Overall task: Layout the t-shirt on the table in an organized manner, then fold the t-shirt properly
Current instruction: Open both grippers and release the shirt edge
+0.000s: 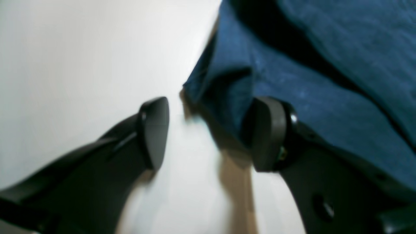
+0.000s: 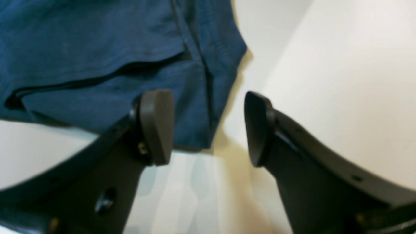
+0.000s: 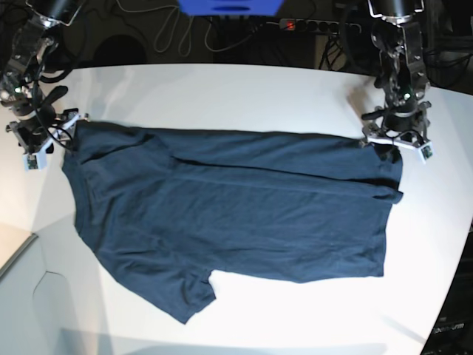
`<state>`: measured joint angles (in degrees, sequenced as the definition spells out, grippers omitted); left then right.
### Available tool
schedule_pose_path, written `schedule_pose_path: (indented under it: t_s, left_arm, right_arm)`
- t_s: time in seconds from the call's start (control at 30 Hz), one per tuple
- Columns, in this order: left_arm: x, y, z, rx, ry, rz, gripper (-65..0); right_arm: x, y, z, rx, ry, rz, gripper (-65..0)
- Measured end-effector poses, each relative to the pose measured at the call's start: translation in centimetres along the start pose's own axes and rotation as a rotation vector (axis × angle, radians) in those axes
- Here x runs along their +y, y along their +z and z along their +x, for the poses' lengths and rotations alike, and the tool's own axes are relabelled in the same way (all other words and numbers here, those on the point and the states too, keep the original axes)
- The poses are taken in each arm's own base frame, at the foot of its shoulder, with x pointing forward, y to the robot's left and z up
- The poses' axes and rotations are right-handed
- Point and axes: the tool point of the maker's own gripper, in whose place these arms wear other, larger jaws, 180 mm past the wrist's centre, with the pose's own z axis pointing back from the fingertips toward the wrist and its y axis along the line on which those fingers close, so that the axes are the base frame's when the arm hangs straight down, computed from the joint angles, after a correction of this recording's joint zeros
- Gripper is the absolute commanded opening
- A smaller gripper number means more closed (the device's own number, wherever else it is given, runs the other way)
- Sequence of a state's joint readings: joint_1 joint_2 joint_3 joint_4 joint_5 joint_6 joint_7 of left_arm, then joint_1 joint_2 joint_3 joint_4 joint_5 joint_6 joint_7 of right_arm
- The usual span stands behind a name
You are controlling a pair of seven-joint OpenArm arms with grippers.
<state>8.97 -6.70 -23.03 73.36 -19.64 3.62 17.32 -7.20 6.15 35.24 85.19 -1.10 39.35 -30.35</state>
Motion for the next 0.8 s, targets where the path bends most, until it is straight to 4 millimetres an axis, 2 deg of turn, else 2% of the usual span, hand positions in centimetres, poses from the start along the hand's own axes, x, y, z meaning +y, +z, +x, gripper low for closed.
schedule_pose_path:
  t_s: [0.1, 0.17, 0.33, 0.47, 0.57, 0.7, 0.8]
  left_arm:
    - [1.4, -0.1, 0.9, -0.017, 0.002, 0.027, -27.0]
    - [1.9, -0.1, 1.2, -0.023, -0.004, 0.035, -27.0]
    - [1.8, -0.2, 1.4, -0.026, -0.005, 0.033, -27.0]
    - [1.5, -0.5, 1.6, -0.027, 0.000, 0.031, -27.3]
    - [1.6, -0.7, 0.7, -0.005, -0.001, 0.035, -27.5]
    - [1.5, -1.2, 0.1, 0.011, 0.011, 0.040, -27.5]
    - [1.5, -1.6, 0.1, 0.009, 0.017, 0.044, -27.6]
  right_arm:
    - [0.0, -0.1, -0.1, 0.000, -0.003, 0.002, -30.3]
    - [0.2, -0.5, -1.0, 0.020, -0.021, 0.014, -30.3]
    - [0.7, -1.1, -3.2, 0.078, -0.052, 0.036, -30.3]
    - [0.7, -1.2, -3.1, 0.072, -0.054, 0.037, -30.3]
    - [0.7, -1.1, -3.3, 0.076, -0.054, 0.036, -30.3]
    - [-0.8, -0.6, -3.7, 0.075, -0.081, -0.001, -30.3]
    - [-0.8, -0.5, -3.8, 0.079, -0.080, -0.002, -30.3]
